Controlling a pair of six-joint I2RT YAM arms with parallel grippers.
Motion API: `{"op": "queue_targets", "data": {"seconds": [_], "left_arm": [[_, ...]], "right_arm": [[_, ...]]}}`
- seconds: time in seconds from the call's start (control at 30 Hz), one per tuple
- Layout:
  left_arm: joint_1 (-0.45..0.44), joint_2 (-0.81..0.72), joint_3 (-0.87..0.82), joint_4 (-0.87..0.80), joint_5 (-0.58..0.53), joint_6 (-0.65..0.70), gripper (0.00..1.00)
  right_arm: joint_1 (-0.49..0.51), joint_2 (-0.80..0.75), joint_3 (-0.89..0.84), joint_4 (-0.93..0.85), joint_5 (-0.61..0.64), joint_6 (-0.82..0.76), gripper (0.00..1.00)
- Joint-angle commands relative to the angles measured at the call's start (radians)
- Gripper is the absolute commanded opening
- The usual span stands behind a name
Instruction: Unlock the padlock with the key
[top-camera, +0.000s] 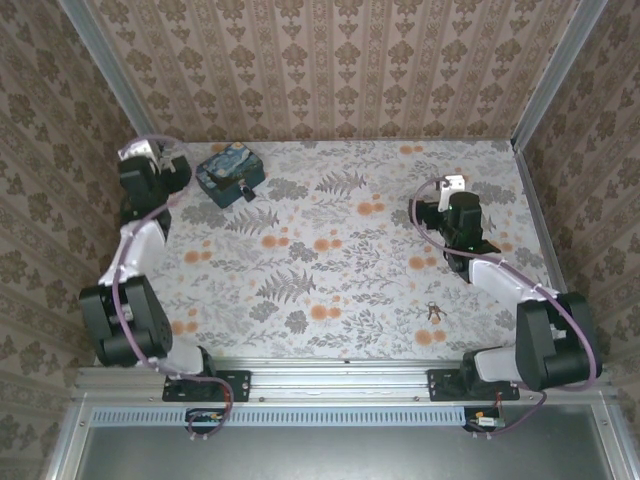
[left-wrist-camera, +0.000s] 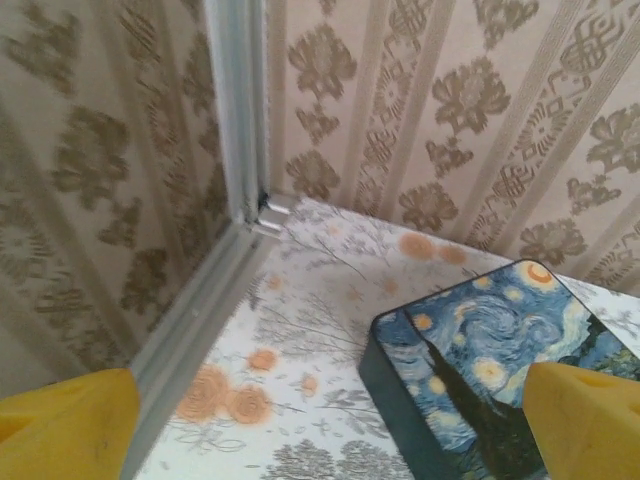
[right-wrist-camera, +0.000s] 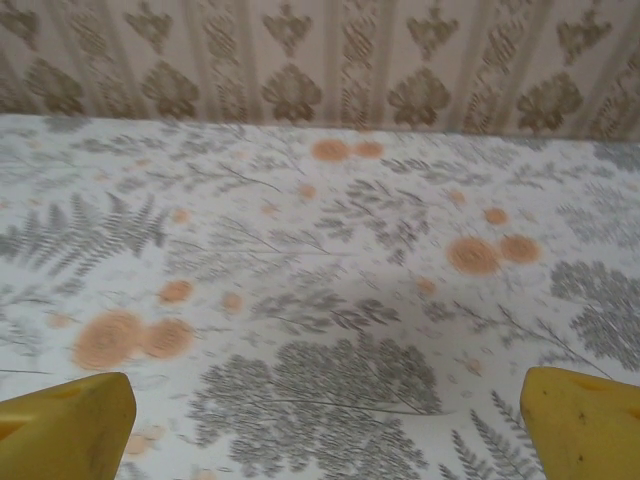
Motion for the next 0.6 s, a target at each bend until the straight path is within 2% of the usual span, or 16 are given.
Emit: {"op": "queue_targets", "data": {"seconds": [0.0, 0.2, 0.33, 0.43, 0.57], "left_arm": [[0.007, 0.179, 0.199, -0.305, 0.159, -0.081, 1.00], [0.007, 0.517, 0.594, -0.483, 0.280, -0.128, 1.00], [0.003, 0.721, 0.867, -0.635, 0.325, -0.071, 1.00], [0.006, 0.836, 1.048, -0.757, 0.377, -0.051, 1.00], [-0.004, 0.922, 1.191, -0.852, 0.469, -0.012, 1.00]], "right_arm": [[0.076, -0.041, 0.056, -0.195, 0.019, 0.040, 1.00], [0.221, -0.071, 0.092, -0.258, -0.053, 0.128, 1.00], [0.299, -0.094, 0.090, -0.262, -0.071, 0.144, 1.00], [0.334, -0.101, 0.097, -0.278, -0.082, 0.142, 1.00], [0.357, -0.097, 0.096, -0.264, -0.079, 0.159, 1.00]]}}
